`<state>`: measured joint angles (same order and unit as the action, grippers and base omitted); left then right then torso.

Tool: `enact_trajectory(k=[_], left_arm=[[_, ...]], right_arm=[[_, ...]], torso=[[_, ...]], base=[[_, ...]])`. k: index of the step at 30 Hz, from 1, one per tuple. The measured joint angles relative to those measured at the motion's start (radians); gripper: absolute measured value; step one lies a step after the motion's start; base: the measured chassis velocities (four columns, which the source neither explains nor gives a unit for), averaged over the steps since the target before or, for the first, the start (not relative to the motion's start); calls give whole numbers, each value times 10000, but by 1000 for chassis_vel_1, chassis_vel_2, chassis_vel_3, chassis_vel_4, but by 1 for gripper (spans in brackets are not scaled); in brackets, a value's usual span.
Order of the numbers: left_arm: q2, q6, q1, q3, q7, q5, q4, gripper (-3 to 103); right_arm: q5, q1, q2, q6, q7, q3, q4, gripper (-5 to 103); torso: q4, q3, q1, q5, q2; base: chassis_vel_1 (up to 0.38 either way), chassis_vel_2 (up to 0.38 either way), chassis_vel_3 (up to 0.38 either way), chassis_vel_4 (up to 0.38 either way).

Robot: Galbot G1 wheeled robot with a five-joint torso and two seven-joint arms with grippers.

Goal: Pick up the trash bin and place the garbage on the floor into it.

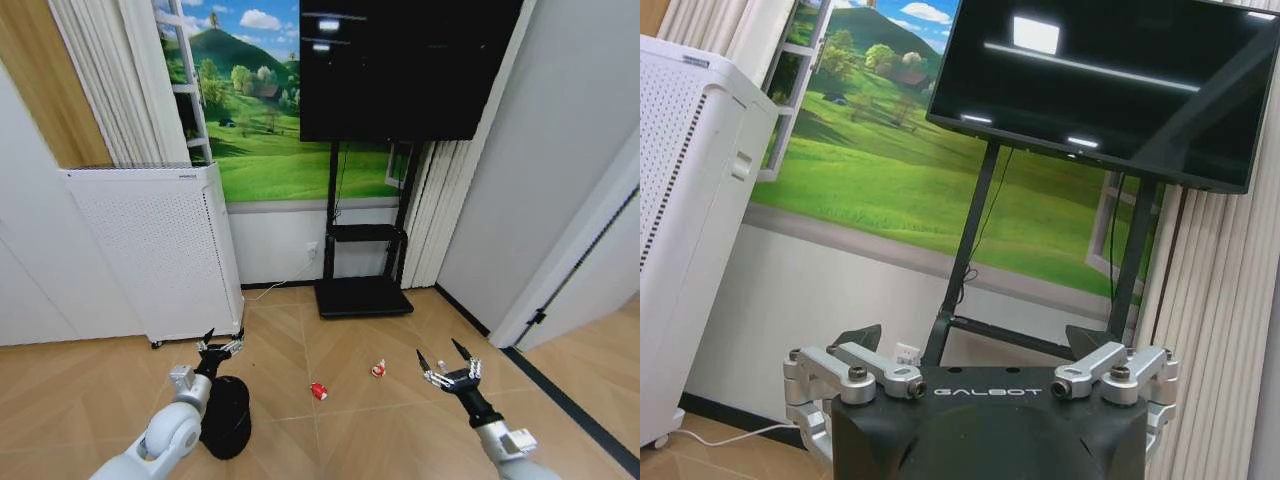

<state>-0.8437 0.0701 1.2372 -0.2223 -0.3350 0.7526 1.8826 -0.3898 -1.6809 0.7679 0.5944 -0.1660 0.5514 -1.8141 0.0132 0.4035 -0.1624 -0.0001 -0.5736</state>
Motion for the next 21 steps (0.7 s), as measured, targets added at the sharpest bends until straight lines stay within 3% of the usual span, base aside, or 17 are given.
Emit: enact_trajectory(k=[8,21], left_arm=[[10,-119,156,-122,180,49,-534,100],[-144,111,581,-204,298,-129,-1168,100]], right_arm=[[276,10,154,-395,-735,-158,235,100],[764,168,414,-329,-968,-441,499,100]], torso=[[3,1,-2,1,0],[1,0,-2,0,0]], base=[[2,26,0,-17],[0,0,0,0]])
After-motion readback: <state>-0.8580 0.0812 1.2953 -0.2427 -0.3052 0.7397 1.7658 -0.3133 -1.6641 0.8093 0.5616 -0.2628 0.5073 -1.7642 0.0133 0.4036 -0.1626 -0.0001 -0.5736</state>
